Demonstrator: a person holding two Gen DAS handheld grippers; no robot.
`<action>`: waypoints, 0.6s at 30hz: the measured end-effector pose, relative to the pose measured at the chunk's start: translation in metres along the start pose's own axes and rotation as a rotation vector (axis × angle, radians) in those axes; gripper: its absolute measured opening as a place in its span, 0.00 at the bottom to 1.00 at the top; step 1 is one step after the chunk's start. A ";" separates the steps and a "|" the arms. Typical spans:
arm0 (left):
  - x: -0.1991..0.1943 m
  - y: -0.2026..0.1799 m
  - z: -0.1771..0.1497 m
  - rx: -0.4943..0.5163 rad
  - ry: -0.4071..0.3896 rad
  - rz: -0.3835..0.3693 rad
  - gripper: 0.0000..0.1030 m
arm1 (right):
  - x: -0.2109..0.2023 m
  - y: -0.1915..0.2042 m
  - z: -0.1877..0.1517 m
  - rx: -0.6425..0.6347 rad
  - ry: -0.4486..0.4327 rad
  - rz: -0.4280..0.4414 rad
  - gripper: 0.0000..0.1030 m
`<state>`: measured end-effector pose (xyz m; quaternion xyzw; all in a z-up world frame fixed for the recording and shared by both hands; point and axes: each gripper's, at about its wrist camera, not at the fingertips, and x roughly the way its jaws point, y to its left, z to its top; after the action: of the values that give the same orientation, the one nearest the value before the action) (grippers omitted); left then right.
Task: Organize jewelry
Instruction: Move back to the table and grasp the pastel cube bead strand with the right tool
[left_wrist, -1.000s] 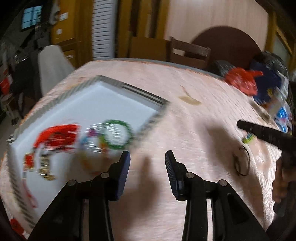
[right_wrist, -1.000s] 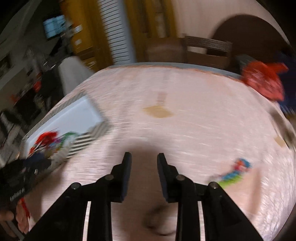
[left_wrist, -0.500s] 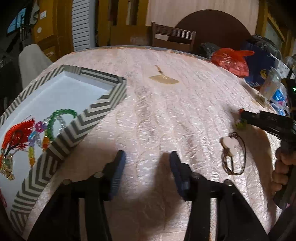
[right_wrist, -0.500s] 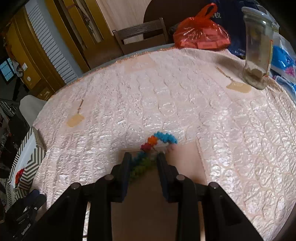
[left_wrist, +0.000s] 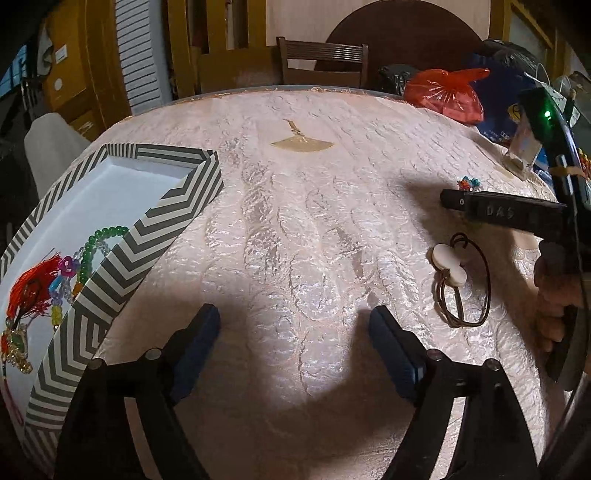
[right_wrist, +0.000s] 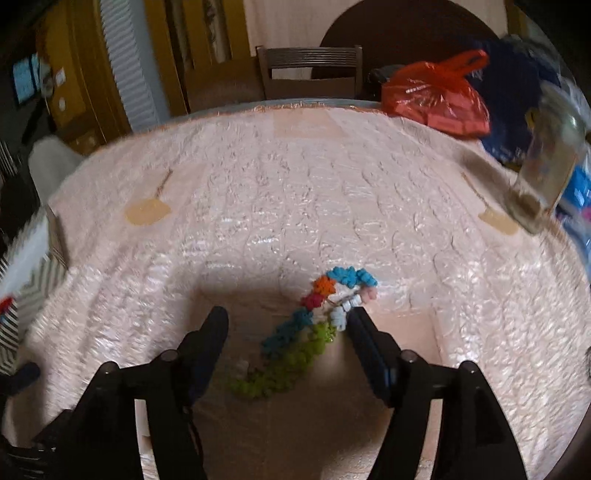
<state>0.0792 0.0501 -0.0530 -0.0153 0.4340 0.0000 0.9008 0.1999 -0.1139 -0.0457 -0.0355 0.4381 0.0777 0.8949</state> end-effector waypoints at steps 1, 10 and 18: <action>0.000 0.000 0.000 0.002 0.001 0.001 0.99 | 0.000 0.003 -0.001 -0.020 0.002 -0.026 0.61; 0.000 -0.001 0.000 0.009 0.003 0.005 0.98 | -0.022 -0.029 -0.011 0.083 -0.039 -0.036 0.11; -0.015 -0.051 0.028 0.124 -0.052 -0.200 0.91 | -0.064 -0.056 -0.031 0.101 -0.090 0.028 0.11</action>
<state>0.0921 -0.0003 -0.0222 -0.0029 0.4060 -0.1163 0.9064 0.1464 -0.1805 -0.0148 0.0196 0.4013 0.0695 0.9131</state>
